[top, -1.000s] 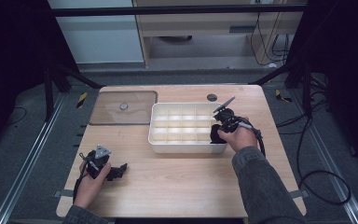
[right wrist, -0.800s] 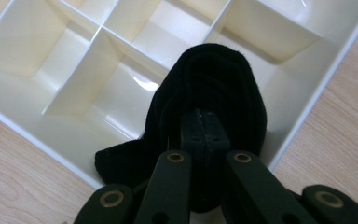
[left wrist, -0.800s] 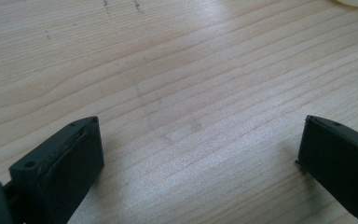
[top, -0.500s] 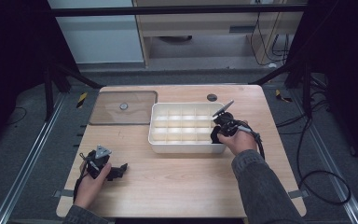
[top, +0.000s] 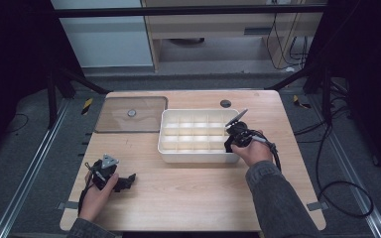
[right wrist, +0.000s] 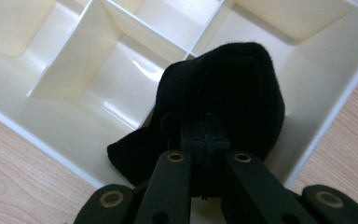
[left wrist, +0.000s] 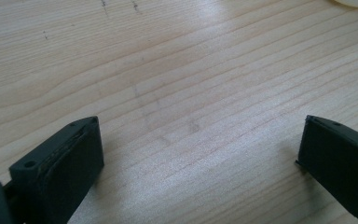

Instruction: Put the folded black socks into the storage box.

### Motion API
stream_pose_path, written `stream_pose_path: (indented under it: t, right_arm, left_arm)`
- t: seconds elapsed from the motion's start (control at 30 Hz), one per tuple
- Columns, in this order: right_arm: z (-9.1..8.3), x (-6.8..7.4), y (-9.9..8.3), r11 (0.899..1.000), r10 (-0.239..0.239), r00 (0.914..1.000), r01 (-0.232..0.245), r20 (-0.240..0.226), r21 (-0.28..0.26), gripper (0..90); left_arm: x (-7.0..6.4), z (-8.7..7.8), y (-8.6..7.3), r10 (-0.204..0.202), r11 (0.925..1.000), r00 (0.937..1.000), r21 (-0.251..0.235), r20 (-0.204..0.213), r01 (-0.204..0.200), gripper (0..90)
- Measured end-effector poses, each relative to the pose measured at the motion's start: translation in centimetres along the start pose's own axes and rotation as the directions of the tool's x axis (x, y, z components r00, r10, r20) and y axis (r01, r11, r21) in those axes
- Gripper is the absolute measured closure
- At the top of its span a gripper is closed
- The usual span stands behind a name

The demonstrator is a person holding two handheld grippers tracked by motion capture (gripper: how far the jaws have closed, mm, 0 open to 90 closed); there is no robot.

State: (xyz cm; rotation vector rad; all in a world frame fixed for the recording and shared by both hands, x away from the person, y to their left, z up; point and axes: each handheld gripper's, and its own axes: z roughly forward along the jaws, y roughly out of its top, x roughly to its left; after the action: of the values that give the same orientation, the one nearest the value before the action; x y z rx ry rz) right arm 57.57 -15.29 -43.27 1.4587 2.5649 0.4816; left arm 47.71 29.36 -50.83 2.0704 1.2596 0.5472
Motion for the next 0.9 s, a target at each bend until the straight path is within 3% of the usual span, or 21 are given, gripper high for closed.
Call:
stream_pose_path:
  t: [0.9]
  right_arm:
    - [0.77, -0.14, 0.20, 0.998, 0.033, 0.9994, -0.032, -0.011, 0.050, 90.0]
  left_arm:
    - [-0.02, 0.03, 0.00, 0.001, 1.0000, 1.0000, -0.002, 0.000, -0.001, 0.0]
